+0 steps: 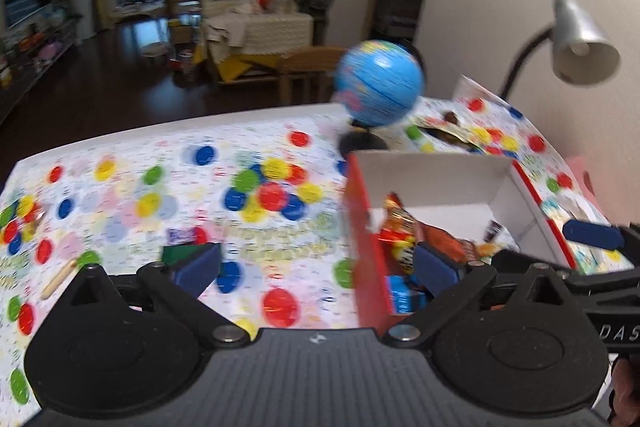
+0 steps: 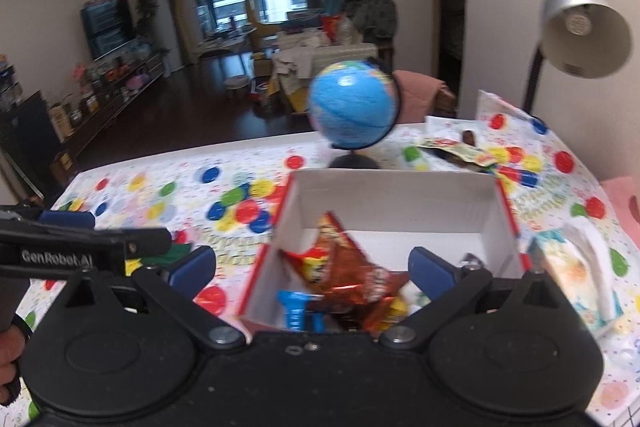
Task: Organize snacks
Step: 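Withdraw both tools from the box back over the table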
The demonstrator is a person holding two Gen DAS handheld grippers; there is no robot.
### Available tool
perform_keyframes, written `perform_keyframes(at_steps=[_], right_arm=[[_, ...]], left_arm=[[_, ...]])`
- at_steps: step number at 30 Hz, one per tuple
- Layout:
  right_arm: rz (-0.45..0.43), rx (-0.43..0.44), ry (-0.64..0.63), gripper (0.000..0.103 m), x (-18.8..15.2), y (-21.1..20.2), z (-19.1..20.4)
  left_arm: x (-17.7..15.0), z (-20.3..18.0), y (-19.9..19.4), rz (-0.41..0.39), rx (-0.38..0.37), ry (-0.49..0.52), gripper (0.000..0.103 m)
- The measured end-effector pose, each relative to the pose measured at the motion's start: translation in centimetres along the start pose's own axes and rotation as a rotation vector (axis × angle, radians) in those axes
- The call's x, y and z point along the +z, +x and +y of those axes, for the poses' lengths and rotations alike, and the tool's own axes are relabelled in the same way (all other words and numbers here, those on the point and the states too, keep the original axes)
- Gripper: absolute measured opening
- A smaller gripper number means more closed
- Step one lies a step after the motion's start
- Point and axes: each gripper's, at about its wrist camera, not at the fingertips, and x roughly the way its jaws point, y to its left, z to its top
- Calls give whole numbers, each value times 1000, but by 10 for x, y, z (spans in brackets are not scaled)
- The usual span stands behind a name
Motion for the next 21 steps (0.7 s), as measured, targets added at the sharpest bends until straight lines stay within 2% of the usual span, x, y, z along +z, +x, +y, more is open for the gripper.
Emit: perform_keyframes(at_steps=[5, 21], right_arm=[[11, 46, -32, 103, 2, 12, 31], [122, 152, -215, 103, -8, 82, 148]], left_arm=[[-5, 34, -8, 6, 26, -47, 103], [-40, 179, -11, 46, 251, -218, 103]])
